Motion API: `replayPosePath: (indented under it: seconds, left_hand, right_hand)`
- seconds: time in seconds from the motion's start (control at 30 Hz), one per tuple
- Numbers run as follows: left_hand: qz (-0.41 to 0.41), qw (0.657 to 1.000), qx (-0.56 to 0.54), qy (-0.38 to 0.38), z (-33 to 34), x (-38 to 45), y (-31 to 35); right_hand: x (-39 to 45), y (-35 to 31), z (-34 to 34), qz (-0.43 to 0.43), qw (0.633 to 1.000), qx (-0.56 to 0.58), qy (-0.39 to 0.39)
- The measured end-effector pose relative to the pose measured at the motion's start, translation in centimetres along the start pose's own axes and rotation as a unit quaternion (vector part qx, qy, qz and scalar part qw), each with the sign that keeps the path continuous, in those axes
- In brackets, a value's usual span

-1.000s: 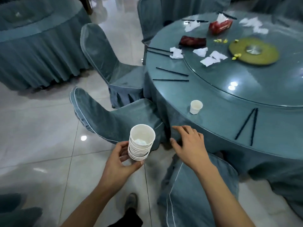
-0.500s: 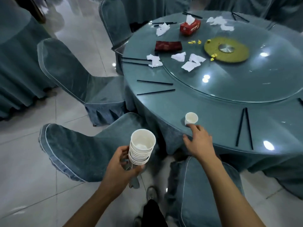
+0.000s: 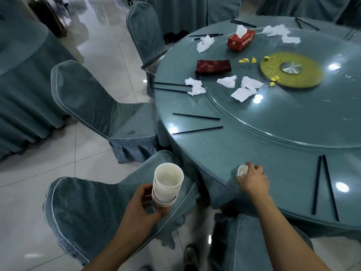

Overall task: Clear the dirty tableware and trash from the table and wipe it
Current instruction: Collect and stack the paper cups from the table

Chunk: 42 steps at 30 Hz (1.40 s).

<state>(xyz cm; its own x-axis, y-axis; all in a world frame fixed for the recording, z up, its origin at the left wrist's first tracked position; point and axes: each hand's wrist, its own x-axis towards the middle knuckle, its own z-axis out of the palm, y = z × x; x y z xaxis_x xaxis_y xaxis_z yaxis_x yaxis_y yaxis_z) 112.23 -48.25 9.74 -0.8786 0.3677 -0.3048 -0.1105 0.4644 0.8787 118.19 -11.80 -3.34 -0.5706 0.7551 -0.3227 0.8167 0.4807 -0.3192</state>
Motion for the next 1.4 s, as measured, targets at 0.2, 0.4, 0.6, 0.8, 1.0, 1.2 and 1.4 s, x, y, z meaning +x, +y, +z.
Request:
replayPosePath:
  seconds: [0.2, 0.4, 0.6, 0.8, 1.0, 1.2, 1.4]
  left_hand:
    - [-0.004, 1.0, -0.015, 0.011, -3.4, 2.3, -1.4]
    - [0.041, 0.998, -0.045, -0.002, -9.8, 3.6, -2.7]
    - [0.065, 0.997, -0.049, 0.003, -19.8, 4.1, -4.7]
    - [0.075, 0.997, -0.036, -0.003, -29.9, 4.4, -7.2]
    - [0.067, 0.996, -0.04, 0.033, -37.6, 6.4, -10.3]
    - [0.056, 0.996, -0.044, 0.055, -44.0, 11.6, -12.0]
    - [0.04, 0.995, -0.05, 0.073, -50.9, 20.3, -13.2]
  right_hand:
    - [-4.9, -6.4, -2.5, -0.088, 0.98, 0.175, 0.032]
    - [-16.4, -20.6, -7.2, -0.241, 0.883, 0.402, 0.03]
    - [-25.5, -32.7, -7.8, -0.363, 0.852, 0.376, -0.016]
    - [-29.8, -42.4, -4.3, -0.399, 0.869, 0.272, -0.103]
    - [-31.4, -51.2, -0.1, -0.414, 0.858, 0.254, -0.168]
    - [-29.3, -59.7, 3.1, -0.417, 0.857, 0.251, -0.168]
    - [-22.3, -68.6, 7.8, -0.416, 0.889, 0.184, -0.062]
